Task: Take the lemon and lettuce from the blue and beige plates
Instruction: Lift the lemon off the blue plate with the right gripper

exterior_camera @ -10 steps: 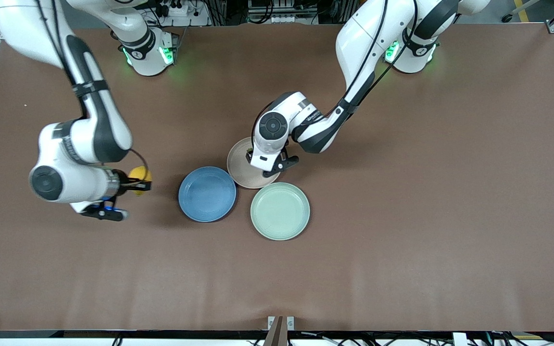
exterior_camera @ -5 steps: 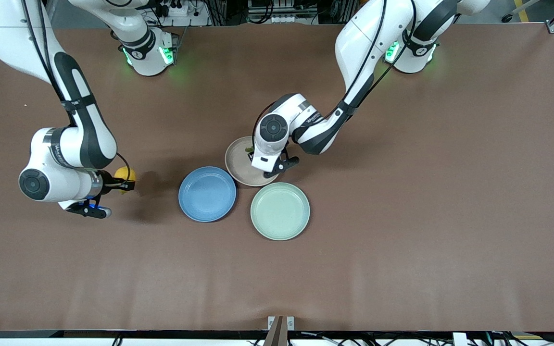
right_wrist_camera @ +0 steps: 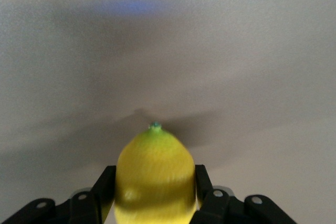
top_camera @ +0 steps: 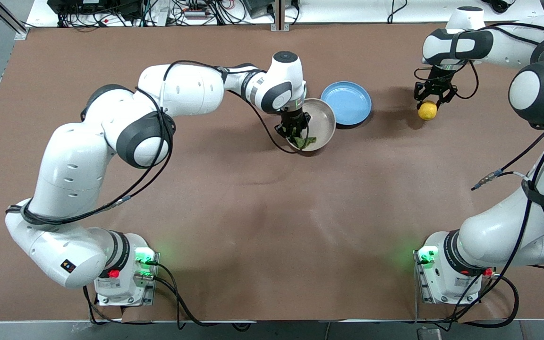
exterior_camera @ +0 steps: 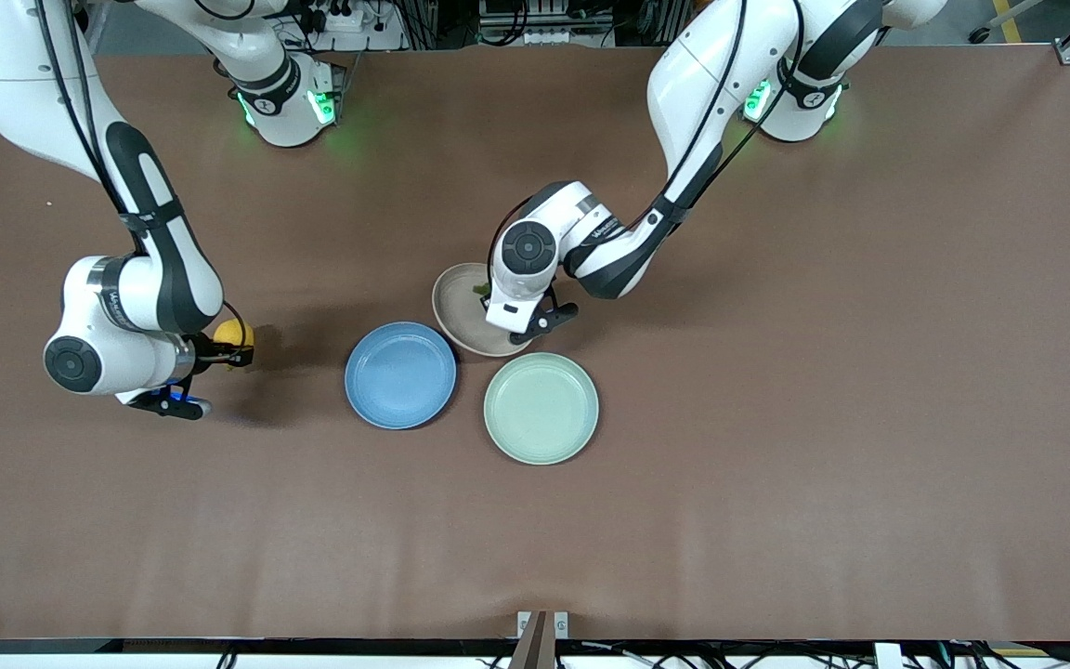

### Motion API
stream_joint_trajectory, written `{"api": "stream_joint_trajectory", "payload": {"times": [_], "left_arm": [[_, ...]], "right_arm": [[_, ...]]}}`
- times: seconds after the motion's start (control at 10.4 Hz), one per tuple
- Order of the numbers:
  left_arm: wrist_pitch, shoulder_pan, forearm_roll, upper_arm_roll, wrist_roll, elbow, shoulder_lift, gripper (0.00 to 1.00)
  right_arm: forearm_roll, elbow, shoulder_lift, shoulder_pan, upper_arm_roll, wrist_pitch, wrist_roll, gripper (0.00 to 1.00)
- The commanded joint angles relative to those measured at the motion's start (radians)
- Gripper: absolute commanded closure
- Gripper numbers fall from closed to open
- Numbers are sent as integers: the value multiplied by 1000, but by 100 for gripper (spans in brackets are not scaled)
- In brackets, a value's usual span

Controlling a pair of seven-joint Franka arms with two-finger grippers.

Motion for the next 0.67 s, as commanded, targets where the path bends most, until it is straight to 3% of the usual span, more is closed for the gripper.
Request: {"api": "stream_joint_trajectory", "payload": {"times": [0.0, 0.29, 0.58], "left_arm": [[13, -9, -8, 4, -16, -1, 14, 100], [-81, -13, -1, 12, -21, -4, -8, 100], [-184, -13, 55, 10, -39, 1, -29, 100]], "right_arm": [[-17, 6, 1, -5, 14, -5, 8, 0], [-17, 58, -17, 3, 14, -44, -4, 0], [-17, 156, -108, 26, 16, -174, -8, 0]]}}
